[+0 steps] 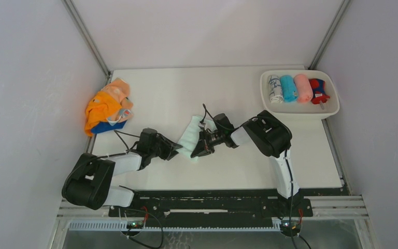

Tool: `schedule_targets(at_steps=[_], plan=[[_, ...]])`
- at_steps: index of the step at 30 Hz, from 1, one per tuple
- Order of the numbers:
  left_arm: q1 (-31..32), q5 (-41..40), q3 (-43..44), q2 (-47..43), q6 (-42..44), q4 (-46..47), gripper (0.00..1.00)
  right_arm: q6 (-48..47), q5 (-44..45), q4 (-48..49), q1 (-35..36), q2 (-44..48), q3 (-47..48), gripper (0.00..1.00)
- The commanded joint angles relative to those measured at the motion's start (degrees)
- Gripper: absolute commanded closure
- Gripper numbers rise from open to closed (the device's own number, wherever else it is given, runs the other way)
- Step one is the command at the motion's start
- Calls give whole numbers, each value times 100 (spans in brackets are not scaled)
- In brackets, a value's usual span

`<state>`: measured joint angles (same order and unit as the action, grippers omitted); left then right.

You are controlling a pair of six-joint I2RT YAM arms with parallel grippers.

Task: Roll the towels
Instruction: Roll the towel at the center of the board.

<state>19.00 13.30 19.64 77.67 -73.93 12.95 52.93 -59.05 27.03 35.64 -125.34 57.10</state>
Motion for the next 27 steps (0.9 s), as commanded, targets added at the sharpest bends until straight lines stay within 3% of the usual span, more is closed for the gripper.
schedule_targets(at_steps=[1,7,12,16,20,27], plan=[[34,-475,-184,386,229,-619,63,-147,517,-391,-102,-207,-125,100],[41,-609,-60,109,399,-1094,85,-588,701,-763,-27,276,-118,94],[42,-829,246,-292,659,-1974,99,-1787,1234,-1912,146,1216,36,81],[37,-929,588,-408,928,-2723,100,-2993,2115,-2743,485,1967,154,66],[41,-858,956,-269,1132,-3286,100,-4044,3650,-3221,1129,2553,170,56],[38,-757,1439,-20,1391,-3899,100,-5456,6244,-2944,2686,2864,127,48]])
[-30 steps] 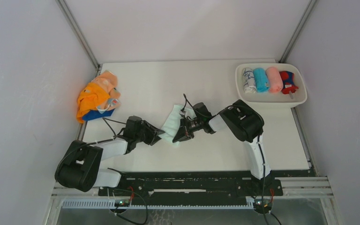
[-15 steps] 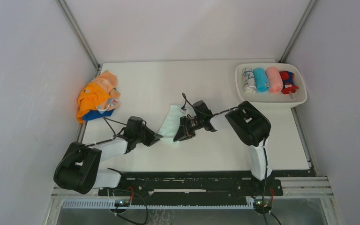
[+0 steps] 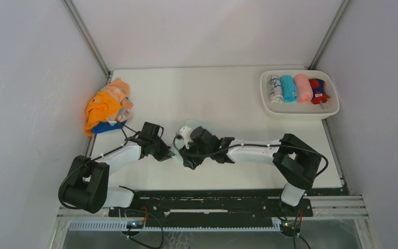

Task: Roll the towels
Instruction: Roll the towel at the center of the board.

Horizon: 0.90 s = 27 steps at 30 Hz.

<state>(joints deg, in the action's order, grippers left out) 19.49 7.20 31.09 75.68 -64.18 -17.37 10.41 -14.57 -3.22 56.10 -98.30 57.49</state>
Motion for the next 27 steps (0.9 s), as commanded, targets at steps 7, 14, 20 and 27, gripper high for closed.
schedule_targets(at_steps=[7,14,20,27], plan=[[-17,-81,465,320,519,-1065,99,-2084,3005,721,1465,-150,87,48],[-15,-75,503,409,556,-1072,99,-2261,3143,788,1595,-555,174,50],[-15,-95,551,408,568,-1099,98,-2387,3257,843,1721,-614,211,51],[-22,-92,504,378,565,-1099,98,-2526,3345,722,1861,-489,362,49]])
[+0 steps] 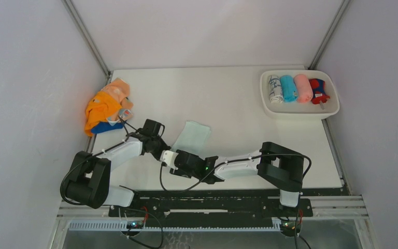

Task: Roll the towels
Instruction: Roll the towel at the center of the board.

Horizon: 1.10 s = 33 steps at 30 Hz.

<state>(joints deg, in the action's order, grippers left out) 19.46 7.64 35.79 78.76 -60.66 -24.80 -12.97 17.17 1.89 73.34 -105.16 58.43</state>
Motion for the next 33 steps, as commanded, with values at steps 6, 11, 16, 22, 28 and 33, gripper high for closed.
schedule_targets(at_steps=[6,11,16,22,28,33], plan=[[-20,-140,46,52,215,-367,98,-273,176,141,197,-54,412,51],[-15,-162,51,68,215,-375,98,-314,126,138,223,-245,414,55],[-14,-158,68,78,219,-371,98,-311,109,4,224,-477,430,56],[-14,-158,93,95,230,-373,98,-242,72,-261,192,-727,444,59],[-22,-207,134,64,255,-426,97,7,-59,-697,5,-845,496,65],[-55,-201,194,83,277,-421,96,168,-357,-889,-136,-870,491,89]])
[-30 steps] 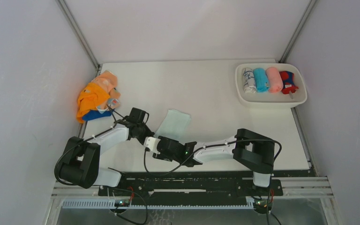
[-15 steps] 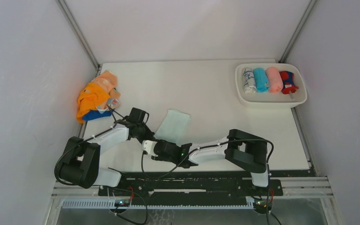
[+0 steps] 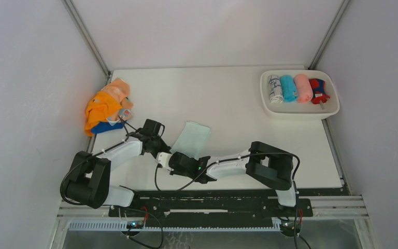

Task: Roll the towels
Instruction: Roll the towel at the center of the board.

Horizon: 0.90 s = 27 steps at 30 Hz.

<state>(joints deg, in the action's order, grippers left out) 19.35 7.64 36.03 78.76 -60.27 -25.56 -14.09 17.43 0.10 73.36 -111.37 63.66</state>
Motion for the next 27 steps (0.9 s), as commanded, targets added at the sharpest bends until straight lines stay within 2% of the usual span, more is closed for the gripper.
schedule_targets(at_steps=[1,2,6,8,13,16,21,22,27], plan=[[-52,-208,182,71,235,-359,96,344,-529,-725,-178,-227,-29,95],[-61,-204,191,50,235,-357,96,415,-752,-730,-231,-189,-29,100],[-117,-230,220,-214,219,-371,88,862,-2003,-711,-651,74,-34,100],[-148,-301,187,-493,165,-340,79,1121,-2716,-631,-935,192,-29,100],[-243,-522,26,-1332,19,-337,46,1950,-4644,-96,-1679,252,-109,100],[-249,-551,-146,-1783,-64,-352,35,2701,-5611,514,-2085,136,-289,100],[-248,-258,-553,-2183,-205,-163,26,4188,-6878,1940,-2723,-283,-558,100],[-233,-41,-776,-2321,-360,39,25,5050,-7233,2711,-2937,-522,-644,100],[-110,118,-1171,-2514,-676,403,24,6388,-7518,3879,-3277,-1125,-804,100]])
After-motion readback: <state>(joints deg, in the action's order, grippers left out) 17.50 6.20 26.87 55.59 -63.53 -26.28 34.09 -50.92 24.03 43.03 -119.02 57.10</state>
